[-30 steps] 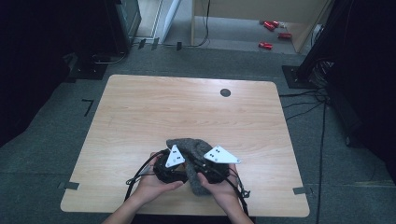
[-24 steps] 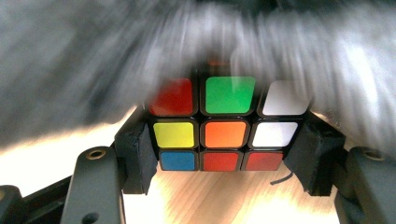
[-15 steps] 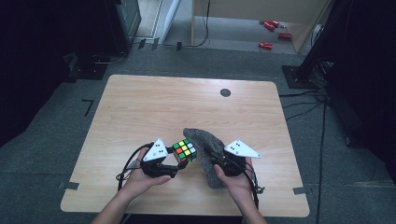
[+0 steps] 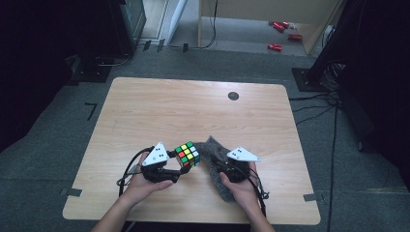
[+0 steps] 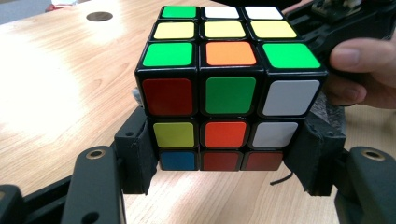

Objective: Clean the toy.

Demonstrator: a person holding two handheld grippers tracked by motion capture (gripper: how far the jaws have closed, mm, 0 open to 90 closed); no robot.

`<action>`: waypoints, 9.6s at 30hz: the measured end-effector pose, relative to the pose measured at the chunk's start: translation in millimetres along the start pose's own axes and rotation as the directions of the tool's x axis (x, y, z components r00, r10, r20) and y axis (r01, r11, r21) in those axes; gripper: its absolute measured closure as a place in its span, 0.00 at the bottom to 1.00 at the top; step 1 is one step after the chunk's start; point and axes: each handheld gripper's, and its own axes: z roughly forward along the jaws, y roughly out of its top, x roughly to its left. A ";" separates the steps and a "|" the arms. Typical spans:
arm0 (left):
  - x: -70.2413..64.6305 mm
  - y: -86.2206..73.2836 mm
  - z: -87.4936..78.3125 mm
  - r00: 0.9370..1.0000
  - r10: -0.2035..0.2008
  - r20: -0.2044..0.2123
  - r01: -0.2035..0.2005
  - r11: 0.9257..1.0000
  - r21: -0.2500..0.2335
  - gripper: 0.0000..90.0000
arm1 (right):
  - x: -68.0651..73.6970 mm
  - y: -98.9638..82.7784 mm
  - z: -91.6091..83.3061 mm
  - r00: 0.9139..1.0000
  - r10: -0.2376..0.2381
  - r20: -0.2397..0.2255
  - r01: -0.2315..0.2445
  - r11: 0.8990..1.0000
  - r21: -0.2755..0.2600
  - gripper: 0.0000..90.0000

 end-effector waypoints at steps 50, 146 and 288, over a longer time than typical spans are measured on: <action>9.7 -2.9 -10.8 0.992 0.018 0.127 -0.017 1.000 -0.006 0.39 | 32.4 13.5 -25.8 0.929 -0.355 -0.106 0.328 0.921 -0.212 0.79; 8.3 -15.3 -6.3 0.992 0.071 0.109 -0.068 0.997 -0.033 0.39 | 21.5 26.7 -30.4 0.916 -0.074 -0.394 0.000 0.983 -0.185 0.79; 6.9 4.9 -3.4 0.960 -0.198 0.196 0.234 0.955 -0.180 0.39 | 46.9 -2.1 -3.2 0.989 -0.116 -0.093 0.082 0.948 -0.309 0.80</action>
